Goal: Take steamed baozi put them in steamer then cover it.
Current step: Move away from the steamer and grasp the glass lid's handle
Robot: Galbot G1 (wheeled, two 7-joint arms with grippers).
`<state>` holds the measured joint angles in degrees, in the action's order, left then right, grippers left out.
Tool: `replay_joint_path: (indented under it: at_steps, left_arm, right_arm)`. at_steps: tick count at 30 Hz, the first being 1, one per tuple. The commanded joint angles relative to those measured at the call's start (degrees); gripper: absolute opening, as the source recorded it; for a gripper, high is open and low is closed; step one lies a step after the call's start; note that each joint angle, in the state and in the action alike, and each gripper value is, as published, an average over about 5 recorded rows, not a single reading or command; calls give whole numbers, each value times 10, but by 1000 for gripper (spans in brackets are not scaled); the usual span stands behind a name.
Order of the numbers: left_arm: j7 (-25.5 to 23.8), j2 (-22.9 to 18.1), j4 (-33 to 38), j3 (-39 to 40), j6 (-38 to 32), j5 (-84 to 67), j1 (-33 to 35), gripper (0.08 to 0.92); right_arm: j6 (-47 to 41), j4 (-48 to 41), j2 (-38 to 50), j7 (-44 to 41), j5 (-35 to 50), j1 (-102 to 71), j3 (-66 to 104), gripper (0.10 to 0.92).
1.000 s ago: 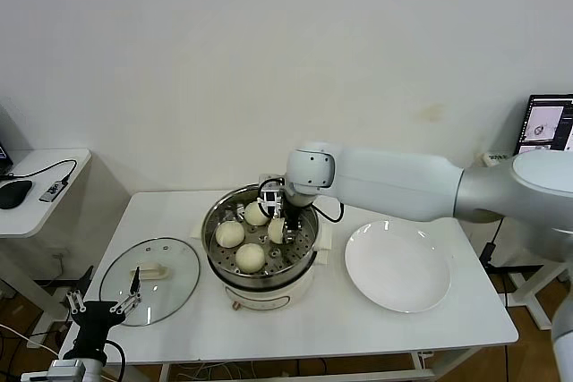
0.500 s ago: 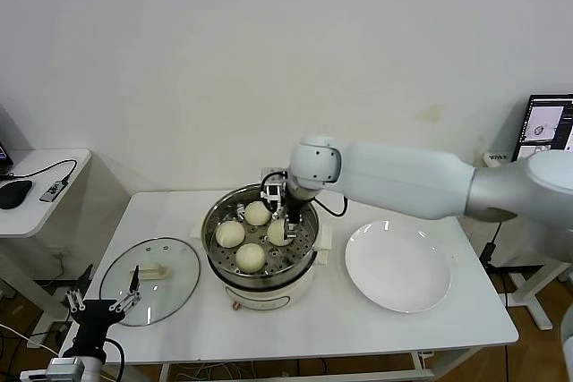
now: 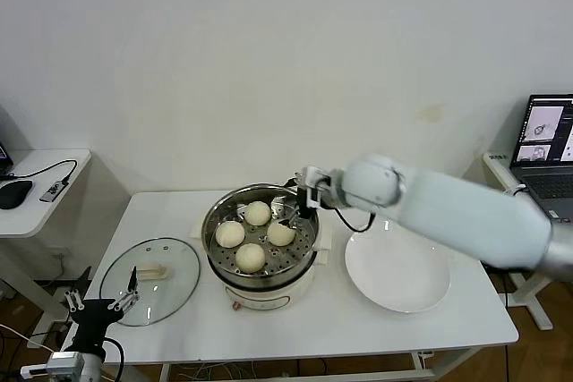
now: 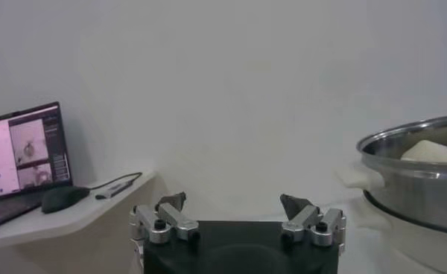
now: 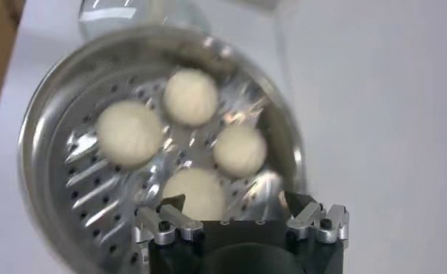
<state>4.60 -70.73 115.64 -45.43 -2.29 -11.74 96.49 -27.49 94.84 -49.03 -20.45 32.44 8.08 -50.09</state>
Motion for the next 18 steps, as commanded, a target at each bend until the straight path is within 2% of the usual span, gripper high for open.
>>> replay_joint_path:
  at_steps: [1, 6, 10, 14, 18]
  left_arm:
    - [9, 0, 7, 9, 53, -5, 0, 823]
    - [24, -4, 11, 23, 72, 18, 1, 823]
    - [38, -10, -10, 24, 46, 112, -8, 823]
    - [53, -7, -49, 11, -10, 243, -14, 823]
    - [61, 13, -72, -16, -36, 383, -6, 823]
  right_arm:
    - [250, 60, 69, 135, -139, -465, 433, 823]
    - [324, 60, -11, 109, -226, -647, 630, 823]
    - [360, 68, -111, 52, -267, -759, 773, 823]
    - [369, 83, -207, 12, -268, -839, 886, 823]
    - [358, 116, -268, 15, -264, -901, 961, 823]
